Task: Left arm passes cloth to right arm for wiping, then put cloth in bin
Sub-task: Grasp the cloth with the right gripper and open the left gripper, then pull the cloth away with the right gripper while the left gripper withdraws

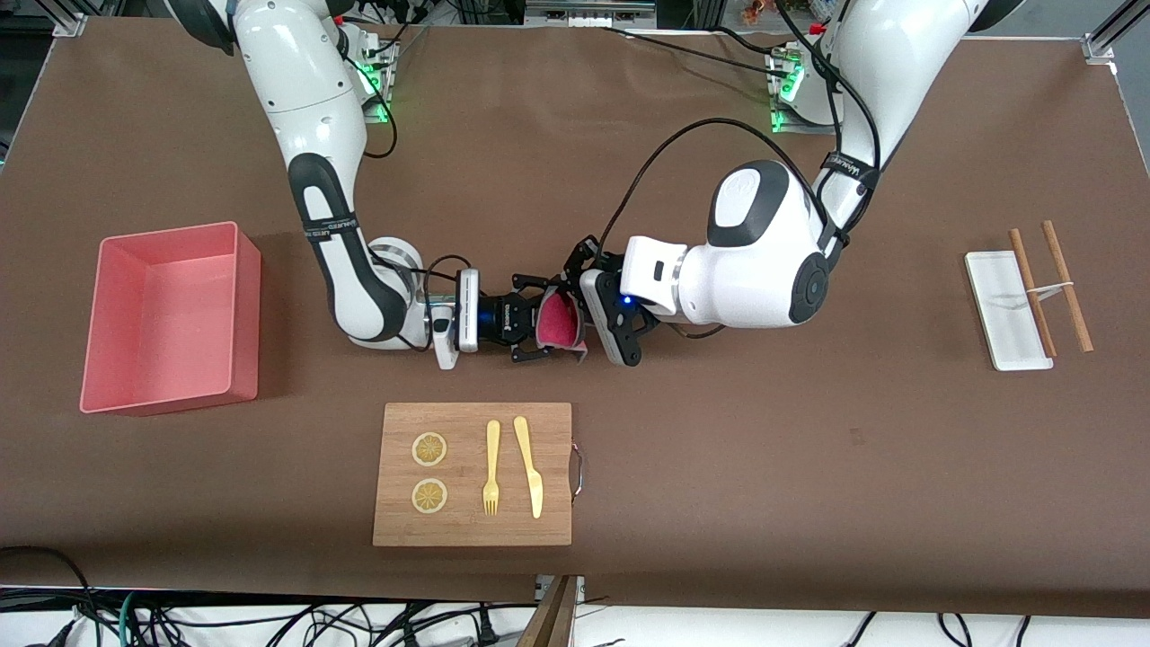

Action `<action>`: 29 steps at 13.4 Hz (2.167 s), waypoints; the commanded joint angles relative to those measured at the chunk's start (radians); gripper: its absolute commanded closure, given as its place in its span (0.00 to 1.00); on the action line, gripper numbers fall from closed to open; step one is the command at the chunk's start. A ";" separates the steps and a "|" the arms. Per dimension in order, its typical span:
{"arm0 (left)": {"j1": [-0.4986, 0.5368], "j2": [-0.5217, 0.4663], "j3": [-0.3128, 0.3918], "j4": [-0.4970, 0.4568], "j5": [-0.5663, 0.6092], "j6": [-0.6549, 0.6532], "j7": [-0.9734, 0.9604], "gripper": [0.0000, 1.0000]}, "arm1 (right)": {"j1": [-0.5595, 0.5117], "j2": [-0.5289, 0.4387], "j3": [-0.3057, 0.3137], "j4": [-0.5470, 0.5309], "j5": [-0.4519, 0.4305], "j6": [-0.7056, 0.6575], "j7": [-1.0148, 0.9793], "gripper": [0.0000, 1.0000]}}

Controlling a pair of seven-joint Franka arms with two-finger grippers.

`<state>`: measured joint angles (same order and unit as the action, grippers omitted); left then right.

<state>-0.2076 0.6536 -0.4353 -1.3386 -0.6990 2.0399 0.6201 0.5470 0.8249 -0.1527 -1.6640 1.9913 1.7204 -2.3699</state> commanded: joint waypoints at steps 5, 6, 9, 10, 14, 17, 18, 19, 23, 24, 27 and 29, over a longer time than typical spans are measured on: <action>-0.001 -0.005 0.001 -0.011 -0.028 0.017 0.035 0.99 | -0.015 -0.012 -0.036 0.009 0.035 -0.013 -0.025 1.00; 0.000 -0.005 0.001 -0.011 -0.028 0.016 0.035 0.99 | -0.013 -0.013 -0.047 0.010 0.029 -0.015 -0.023 1.00; 0.005 -0.005 0.001 -0.011 -0.017 0.016 0.036 0.01 | -0.018 -0.015 -0.071 0.018 0.014 -0.033 -0.020 1.00; 0.011 -0.005 0.003 -0.011 -0.014 0.016 0.036 0.00 | -0.019 -0.015 -0.094 0.032 0.001 -0.059 -0.014 1.00; 0.059 -0.018 0.007 -0.016 -0.013 -0.027 0.021 0.00 | -0.071 -0.047 -0.114 0.053 -0.138 -0.062 0.093 1.00; 0.124 -0.026 0.010 -0.025 0.068 -0.053 0.021 0.00 | -0.133 -0.128 -0.114 0.050 -0.348 -0.053 0.222 1.00; 0.146 -0.026 0.009 -0.025 0.114 -0.073 0.021 0.00 | -0.151 -0.156 -0.113 0.046 -0.427 -0.053 0.272 1.00; 0.167 -0.026 0.010 -0.025 0.145 -0.088 0.021 0.00 | -0.173 -0.188 -0.114 0.041 -0.513 -0.053 0.331 1.00; 0.235 -0.066 0.010 -0.021 0.286 -0.180 0.021 0.00 | -0.213 -0.320 -0.113 0.018 -0.855 -0.010 0.574 1.00; 0.247 -0.084 0.010 -0.021 0.326 -0.213 0.021 0.00 | -0.213 -0.366 -0.113 0.006 -0.950 -0.004 0.675 1.00; 0.293 -0.132 0.012 -0.016 0.478 -0.312 0.021 0.00 | -0.213 -0.458 -0.105 0.000 -1.198 -0.002 0.949 1.00; 0.316 -0.170 0.013 -0.016 0.559 -0.384 0.021 0.00 | -0.213 -0.496 -0.091 -0.005 -1.322 -0.007 1.064 1.00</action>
<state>0.0883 0.5357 -0.4204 -1.3362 -0.2047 1.7109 0.6325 0.3345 0.3897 -0.2670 -1.6206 0.7570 1.6950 -1.4013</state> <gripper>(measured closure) 0.000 0.965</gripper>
